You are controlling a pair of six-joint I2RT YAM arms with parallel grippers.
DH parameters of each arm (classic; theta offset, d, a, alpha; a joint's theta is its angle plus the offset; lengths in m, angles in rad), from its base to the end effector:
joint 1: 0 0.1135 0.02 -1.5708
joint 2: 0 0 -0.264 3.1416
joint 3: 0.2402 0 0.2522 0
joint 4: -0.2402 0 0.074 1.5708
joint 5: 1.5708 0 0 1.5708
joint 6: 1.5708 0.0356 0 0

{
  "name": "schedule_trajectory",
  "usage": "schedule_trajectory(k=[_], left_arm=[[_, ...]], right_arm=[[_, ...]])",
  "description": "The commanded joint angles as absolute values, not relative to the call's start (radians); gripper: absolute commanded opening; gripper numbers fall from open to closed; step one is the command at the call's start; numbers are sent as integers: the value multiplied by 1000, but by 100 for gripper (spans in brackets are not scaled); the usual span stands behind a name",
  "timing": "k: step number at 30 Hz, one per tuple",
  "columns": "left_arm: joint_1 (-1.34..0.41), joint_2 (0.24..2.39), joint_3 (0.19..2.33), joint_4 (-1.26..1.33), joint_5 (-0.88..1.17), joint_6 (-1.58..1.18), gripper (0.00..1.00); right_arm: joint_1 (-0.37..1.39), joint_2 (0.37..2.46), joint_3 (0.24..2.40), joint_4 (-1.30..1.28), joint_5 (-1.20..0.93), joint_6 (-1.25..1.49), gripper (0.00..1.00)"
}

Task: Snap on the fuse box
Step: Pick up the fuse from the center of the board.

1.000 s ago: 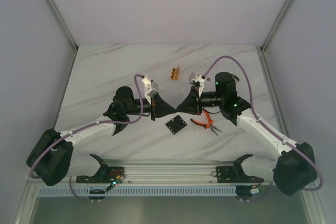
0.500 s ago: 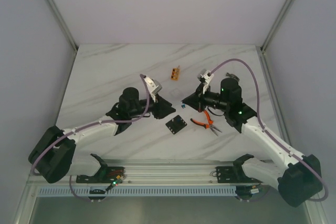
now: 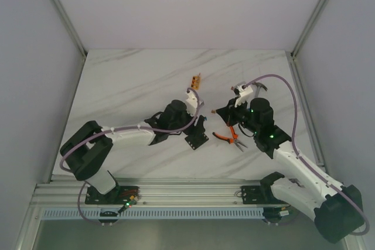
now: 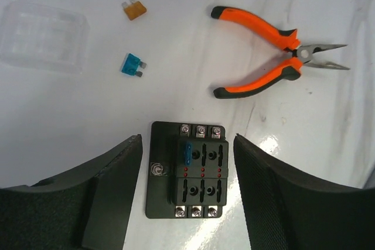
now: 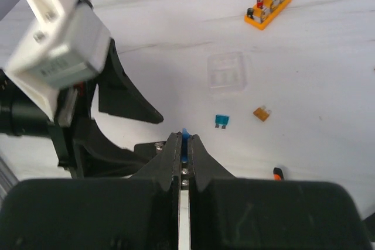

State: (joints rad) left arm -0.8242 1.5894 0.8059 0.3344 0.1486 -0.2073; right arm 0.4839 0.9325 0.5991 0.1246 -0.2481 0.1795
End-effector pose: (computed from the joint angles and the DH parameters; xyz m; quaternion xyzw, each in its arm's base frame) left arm 0.2265 -0.2525 0.1997 0.2940 0.7926 -0.3163 0.4304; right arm 0.1906 0.1101 0.2796 -0.1939 0.7503 0.2943 0.5594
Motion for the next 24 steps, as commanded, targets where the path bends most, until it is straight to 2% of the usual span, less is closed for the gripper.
schedule_trajectory(k=[1,10,19,24], left_arm=[[-884,1648,861,238,-1,-156,75],[-960,1701,886,165,-161,-165,81],[-1005,1732,884,150,-165,-207,81],[-1006,1724,865,139,-194,-293,77]], right_arm=[[482,906,580,159,-169,190,0],[482,911,574,168,-166,188,0],[482,924,576,170,-168,187,0],[483,936,578,169,-175,186,0]])
